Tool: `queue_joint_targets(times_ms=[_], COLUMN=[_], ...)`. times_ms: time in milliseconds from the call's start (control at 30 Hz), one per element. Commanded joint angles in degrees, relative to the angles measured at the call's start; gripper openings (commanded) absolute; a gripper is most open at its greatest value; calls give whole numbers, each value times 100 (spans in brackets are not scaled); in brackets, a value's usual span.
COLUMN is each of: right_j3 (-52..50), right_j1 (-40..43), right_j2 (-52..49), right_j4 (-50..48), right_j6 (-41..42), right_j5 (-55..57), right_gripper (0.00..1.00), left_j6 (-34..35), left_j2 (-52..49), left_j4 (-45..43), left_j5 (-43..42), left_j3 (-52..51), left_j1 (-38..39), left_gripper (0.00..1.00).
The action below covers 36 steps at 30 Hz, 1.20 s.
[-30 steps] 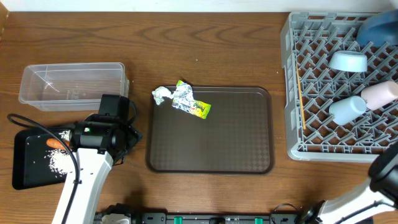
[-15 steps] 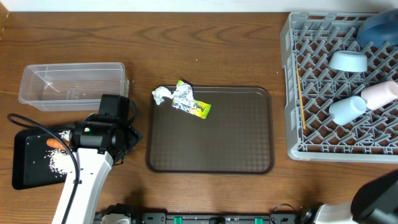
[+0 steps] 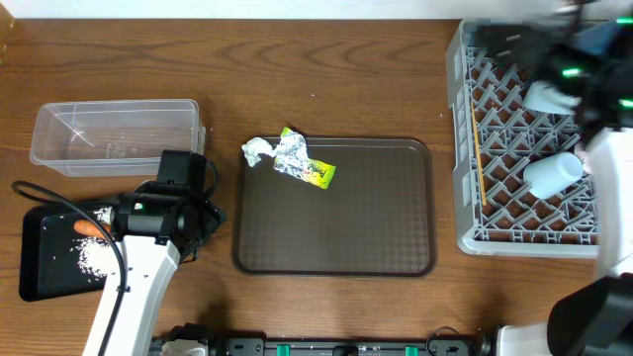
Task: Sort waste into correct bins and load items into the dishwasher rack
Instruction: 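Move the right gripper back over the brown tray's upper edge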
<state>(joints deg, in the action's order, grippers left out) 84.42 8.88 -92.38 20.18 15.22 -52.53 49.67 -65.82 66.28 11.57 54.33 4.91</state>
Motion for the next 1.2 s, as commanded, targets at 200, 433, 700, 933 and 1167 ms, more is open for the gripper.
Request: queue_joint_targets(times_ms=[200,433,700,933,1167], right_j3=[33,24,20,20,20], right_j1=[-2221,-3226,-4260,-4048,-3526], right_j2=[278,256,-125,-476,-514], right_j4=[1213,1554,1672,1864,2411], right_j6=[-1648,-734,-588,662,660], right_j5=[4221,2959,4050,5021,5021], right_gripper=[99,99,99,99,99], left_j6=[50,52,52,52,52], left_j2=[-9,-9,-9,-9,-9], left_j4=[31,33,31,31,31], left_j5=[92,92,92,92,92], left_j3=[-11,-11,-11,-11,-11], left_j1=[-28,-28,-28,-28,-28], left_gripper=[98,98,98,98,98])
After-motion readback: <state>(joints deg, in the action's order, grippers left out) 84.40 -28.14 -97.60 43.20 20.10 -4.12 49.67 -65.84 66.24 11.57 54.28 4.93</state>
